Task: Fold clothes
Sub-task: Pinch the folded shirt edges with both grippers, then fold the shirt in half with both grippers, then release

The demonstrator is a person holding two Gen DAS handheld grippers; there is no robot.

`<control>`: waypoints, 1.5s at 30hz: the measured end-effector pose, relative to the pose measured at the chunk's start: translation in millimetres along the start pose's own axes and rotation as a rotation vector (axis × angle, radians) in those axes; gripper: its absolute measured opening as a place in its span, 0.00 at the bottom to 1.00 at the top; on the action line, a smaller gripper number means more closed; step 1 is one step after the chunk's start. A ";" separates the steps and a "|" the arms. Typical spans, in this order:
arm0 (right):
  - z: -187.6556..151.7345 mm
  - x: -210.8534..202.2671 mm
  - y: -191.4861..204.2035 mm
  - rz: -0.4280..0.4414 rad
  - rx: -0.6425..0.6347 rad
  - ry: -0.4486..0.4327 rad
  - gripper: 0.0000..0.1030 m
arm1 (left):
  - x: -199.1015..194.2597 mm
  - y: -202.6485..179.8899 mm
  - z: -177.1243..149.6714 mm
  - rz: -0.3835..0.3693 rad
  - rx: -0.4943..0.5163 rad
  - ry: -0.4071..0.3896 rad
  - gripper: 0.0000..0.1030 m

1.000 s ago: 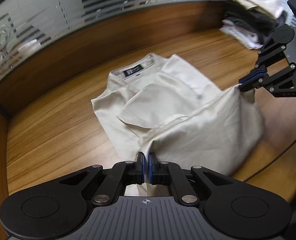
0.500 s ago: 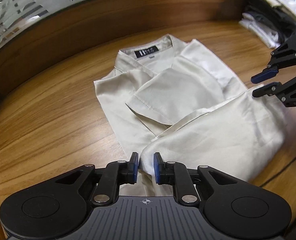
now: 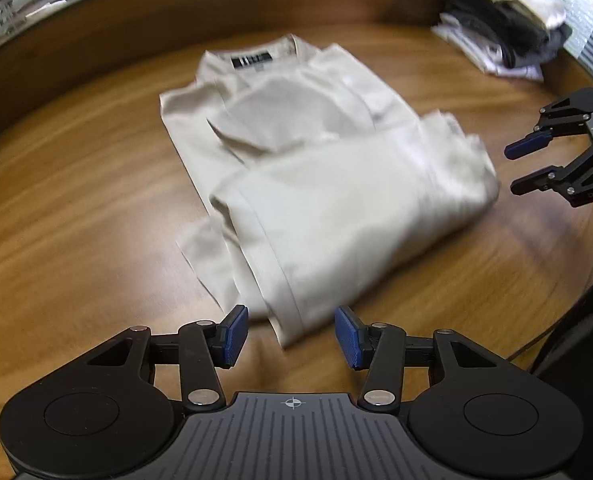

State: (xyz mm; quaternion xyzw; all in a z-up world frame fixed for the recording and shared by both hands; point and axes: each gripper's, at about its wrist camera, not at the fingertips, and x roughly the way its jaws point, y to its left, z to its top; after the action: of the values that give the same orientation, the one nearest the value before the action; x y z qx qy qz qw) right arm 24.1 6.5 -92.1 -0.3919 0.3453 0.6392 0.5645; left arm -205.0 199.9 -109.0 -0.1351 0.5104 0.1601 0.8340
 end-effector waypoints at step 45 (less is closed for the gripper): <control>137.8 29.2 -67.2 -0.062 -0.053 -0.092 0.05 | 10.6 34.7 110.2 0.098 -0.178 -0.141 0.07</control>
State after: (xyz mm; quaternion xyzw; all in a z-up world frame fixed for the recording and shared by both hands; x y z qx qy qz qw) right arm 73.8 149.9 -55.5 -0.3875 0.2899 0.6476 0.5886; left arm -125.4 275.7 -71.9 -0.1722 0.4404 0.2544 0.8436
